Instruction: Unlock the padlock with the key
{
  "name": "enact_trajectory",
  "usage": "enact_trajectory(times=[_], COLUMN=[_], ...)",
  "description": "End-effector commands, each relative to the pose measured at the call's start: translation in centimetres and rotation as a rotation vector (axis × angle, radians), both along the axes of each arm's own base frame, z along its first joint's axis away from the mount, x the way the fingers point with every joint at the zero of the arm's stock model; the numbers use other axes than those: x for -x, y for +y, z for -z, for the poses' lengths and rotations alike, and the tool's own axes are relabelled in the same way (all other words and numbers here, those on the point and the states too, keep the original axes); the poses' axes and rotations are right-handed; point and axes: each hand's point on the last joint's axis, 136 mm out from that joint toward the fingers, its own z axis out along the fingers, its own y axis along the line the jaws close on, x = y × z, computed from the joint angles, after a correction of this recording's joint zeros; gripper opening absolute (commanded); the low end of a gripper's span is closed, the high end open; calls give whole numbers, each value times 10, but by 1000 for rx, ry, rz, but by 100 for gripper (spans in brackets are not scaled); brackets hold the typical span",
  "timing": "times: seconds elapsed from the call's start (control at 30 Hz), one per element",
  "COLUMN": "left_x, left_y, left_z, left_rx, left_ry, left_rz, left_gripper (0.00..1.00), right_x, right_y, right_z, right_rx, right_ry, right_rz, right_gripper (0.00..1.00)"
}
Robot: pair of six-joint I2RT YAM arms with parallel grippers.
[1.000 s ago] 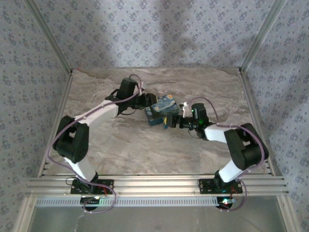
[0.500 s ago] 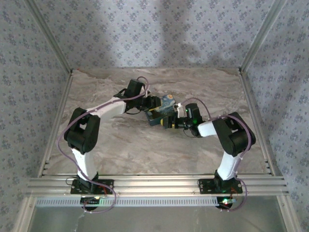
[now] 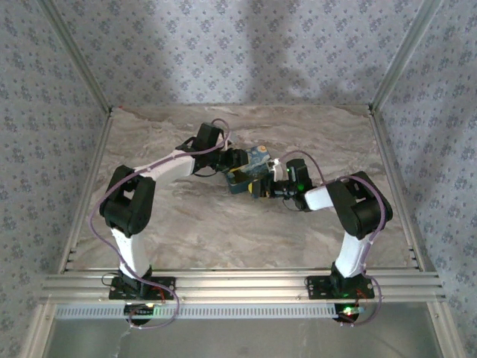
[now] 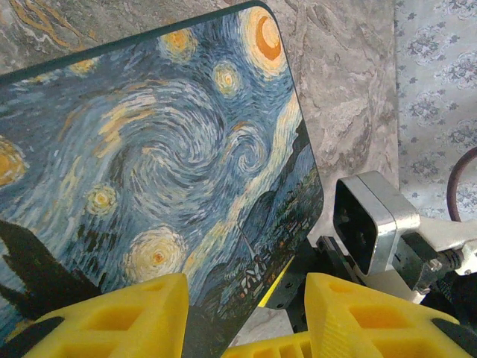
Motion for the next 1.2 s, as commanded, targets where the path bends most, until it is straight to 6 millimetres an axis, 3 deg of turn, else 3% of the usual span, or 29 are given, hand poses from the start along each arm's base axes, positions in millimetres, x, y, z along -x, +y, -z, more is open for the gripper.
enact_trajectory(times=[0.0, 0.67, 0.87, 1.17], left_x=[-1, 0, 0, 3], left_y=[-4, 2, 4, 11], left_z=[1, 9, 11, 17], left_rx=[-3, -43, -51, -76], left_ry=[-2, -5, -5, 4], left_rz=[14, 3, 0, -14], left_gripper=[45, 45, 45, 45], right_x=[3, 4, 4, -3], right_y=[-2, -6, -7, -15], right_z=[3, 12, 13, 5], right_rx=[-3, 22, 22, -42], right_ry=[-2, 31, 34, 18], right_rz=[-15, -5, 9, 93], right_gripper=[46, 8, 2, 0])
